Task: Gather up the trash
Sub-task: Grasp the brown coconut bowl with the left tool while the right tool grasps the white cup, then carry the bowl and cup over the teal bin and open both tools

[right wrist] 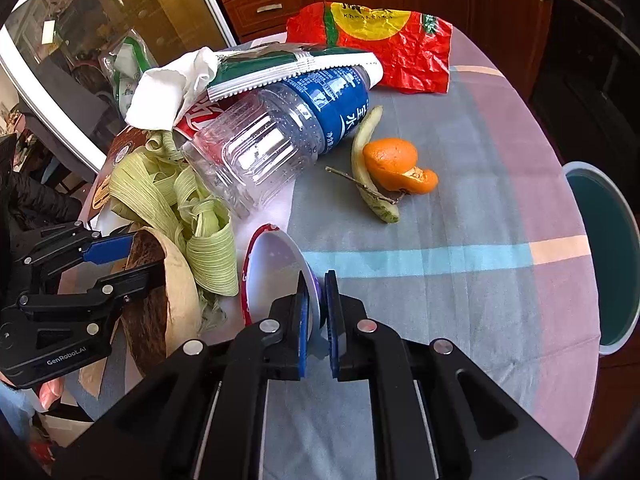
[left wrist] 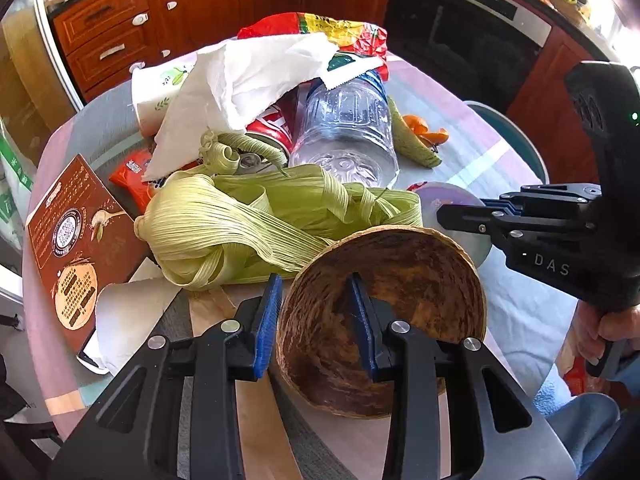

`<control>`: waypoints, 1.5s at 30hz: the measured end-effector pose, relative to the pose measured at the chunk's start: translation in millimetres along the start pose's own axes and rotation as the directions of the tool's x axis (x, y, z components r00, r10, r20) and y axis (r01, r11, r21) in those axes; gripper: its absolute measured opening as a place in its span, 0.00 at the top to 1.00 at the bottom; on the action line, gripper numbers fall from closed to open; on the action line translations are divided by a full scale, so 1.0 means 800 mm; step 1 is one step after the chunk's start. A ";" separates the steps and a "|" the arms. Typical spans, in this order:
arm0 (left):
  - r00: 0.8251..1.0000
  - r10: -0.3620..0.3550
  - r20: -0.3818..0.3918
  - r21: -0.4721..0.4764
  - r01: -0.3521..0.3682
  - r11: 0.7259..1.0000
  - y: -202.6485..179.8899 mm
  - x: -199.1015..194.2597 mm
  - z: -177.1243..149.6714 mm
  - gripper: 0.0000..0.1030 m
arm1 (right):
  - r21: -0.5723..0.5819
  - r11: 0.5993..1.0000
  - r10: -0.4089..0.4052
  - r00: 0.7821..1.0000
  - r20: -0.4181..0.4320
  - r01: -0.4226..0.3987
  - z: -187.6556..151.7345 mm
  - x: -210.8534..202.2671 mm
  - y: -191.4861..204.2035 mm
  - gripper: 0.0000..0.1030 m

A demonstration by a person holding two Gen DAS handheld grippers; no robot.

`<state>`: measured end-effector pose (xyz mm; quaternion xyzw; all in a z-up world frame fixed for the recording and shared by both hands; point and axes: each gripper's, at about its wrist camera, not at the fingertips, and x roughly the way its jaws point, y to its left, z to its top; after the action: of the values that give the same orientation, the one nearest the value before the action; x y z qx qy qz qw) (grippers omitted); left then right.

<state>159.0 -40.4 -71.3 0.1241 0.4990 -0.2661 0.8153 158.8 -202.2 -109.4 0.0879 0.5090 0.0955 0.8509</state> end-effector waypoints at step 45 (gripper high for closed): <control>0.997 -0.007 0.075 0.191 -0.007 0.981 -0.253 -0.025 0.148 0.93 | 0.326 0.940 -0.177 0.962 0.210 0.102 -0.058 -0.142 -0.242 0.93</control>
<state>127.0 -257.3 15.0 0.1918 0.4399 -0.3173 0.8179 79.3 -415.7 -82.6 0.1955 0.4180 -0.0583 0.8852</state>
